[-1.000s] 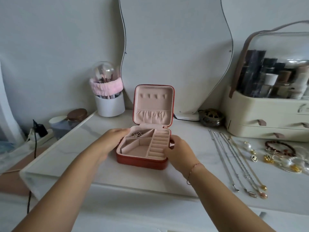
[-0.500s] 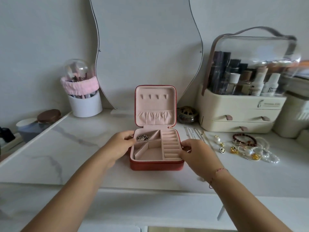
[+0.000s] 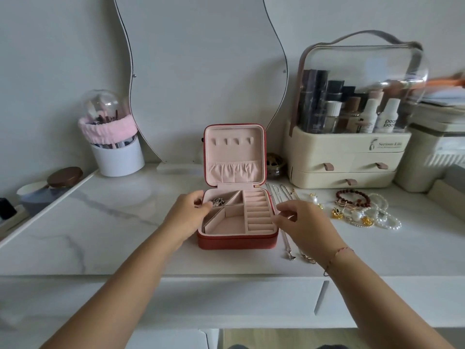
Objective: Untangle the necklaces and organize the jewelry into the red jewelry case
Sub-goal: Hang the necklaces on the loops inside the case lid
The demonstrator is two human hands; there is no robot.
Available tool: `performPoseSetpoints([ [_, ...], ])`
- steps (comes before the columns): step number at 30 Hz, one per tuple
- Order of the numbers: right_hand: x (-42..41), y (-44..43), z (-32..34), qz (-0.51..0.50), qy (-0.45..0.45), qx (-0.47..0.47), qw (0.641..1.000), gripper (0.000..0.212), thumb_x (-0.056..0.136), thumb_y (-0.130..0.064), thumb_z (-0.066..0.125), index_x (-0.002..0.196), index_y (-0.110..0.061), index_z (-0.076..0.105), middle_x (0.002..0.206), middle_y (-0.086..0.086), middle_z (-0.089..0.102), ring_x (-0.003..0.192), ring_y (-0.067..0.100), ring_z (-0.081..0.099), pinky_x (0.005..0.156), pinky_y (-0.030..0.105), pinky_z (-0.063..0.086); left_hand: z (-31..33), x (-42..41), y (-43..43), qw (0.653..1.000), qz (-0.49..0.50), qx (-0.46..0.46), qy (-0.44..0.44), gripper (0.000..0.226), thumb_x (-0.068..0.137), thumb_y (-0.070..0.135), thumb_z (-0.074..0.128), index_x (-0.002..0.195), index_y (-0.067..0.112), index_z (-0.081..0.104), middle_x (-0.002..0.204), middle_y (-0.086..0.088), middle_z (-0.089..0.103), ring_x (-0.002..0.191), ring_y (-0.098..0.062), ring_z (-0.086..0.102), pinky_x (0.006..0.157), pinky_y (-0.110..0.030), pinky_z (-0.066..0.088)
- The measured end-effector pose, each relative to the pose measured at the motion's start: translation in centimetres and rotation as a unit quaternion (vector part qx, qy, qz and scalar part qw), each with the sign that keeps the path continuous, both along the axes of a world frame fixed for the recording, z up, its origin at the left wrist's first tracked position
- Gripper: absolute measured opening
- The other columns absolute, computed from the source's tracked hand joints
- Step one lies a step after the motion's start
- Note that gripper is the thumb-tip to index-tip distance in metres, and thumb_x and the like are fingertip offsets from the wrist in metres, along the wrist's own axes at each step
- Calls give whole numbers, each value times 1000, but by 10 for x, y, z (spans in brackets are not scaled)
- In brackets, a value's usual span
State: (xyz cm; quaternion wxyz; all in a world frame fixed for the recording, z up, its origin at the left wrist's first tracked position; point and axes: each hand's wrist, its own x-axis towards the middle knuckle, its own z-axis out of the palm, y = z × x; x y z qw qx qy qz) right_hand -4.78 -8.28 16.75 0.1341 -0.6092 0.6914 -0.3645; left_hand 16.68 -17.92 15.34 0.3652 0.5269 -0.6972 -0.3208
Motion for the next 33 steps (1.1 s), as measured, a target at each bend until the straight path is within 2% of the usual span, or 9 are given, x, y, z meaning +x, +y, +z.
performPoseSetpoints([
  [4, -12, 30, -8, -16, 49, -87, 995, 20, 81, -28, 71, 99, -20, 71, 82, -11, 58, 72, 1, 51, 66, 13, 39, 2, -15, 15, 982, 66, -143, -107, 30, 90, 26, 61, 120, 20, 63, 122, -3, 53, 118, -21, 47, 100, -32, 35],
  [7, -13, 52, -34, -55, 95, -125, 986, 17, 68, -30, 81, 82, -26, 72, 81, -11, 52, 77, 11, 49, 73, 32, 39, 4, -27, 35, 969, 11, -241, -58, 21, 87, 25, 62, 105, 16, 69, 110, 3, 59, 106, -13, 51, 94, -23, 38],
  [11, -10, 66, -56, -109, 89, -141, 980, 18, 64, -31, 84, 72, -28, 69, 84, -10, 47, 83, 13, 44, 72, 28, 20, -13, -45, 71, 953, -74, -294, -14, 23, 84, 33, 55, 91, 18, 71, 93, 9, 62, 93, -7, 57, 87, -21, 44],
  [19, -17, 72, -59, -106, -13, -208, 972, 7, 82, -15, 70, 85, -21, 69, 89, -8, 50, 88, 8, 43, 77, 44, 46, -51, -88, 109, 903, -157, -380, -125, 31, 81, 36, 65, 101, 14, 71, 95, 5, 61, 90, -13, 53, 79, -28, 47],
  [21, -17, 74, -60, -102, -28, -205, 973, 8, 83, -15, 68, 85, -23, 68, 90, -8, 51, 90, 12, 47, 79, 39, 47, -58, -93, 107, 900, -146, -380, -156, 33, 77, 32, 73, 103, 12, 70, 98, 1, 61, 90, -17, 53, 77, -33, 50],
  [25, -16, 80, -57, -101, -38, -206, 973, 13, 84, -11, 67, 85, -24, 66, 89, -10, 51, 91, 14, 50, 75, 6, 38, -64, -94, 106, 908, -135, -377, -123, 27, 74, 20, 78, 98, 9, 72, 95, 1, 62, 87, -13, 49, 78, -26, 45],
  [27, -15, 84, -54, -101, -51, -200, 973, 10, 85, -12, 65, 86, -22, 67, 89, -12, 52, 87, 8, 51, 72, 6, 38, -63, -93, 110, 915, -141, -369, -82, 20, 76, 17, 75, 96, 11, 73, 91, 5, 63, 85, -10, 51, 75, -23, 44],
  [30, -11, 90, -47, -78, -135, -164, 974, 12, 87, -10, 61, 85, -20, 68, 79, -10, 62, 74, 6, 59, 66, 15, 48, -62, -90, 116, 928, -141, -343, -24, 13, 81, 16, 71, 93, 14, 74, 89, 9, 65, 83, -7, 56, 73, -23, 47],
  [33, -2, 98, -35, -27, -364, -53, 930, 19, 91, -1, 52, 85, -5, 70, 66, 7, 67, 55, 15, 61, 53, 24, 53, -62, -87, 117, 935, -139, -325, 21, 14, 85, 22, 65, 91, 13, 73, 87, 9, 66, 81, -7, 60, 71, -26, 50],
])
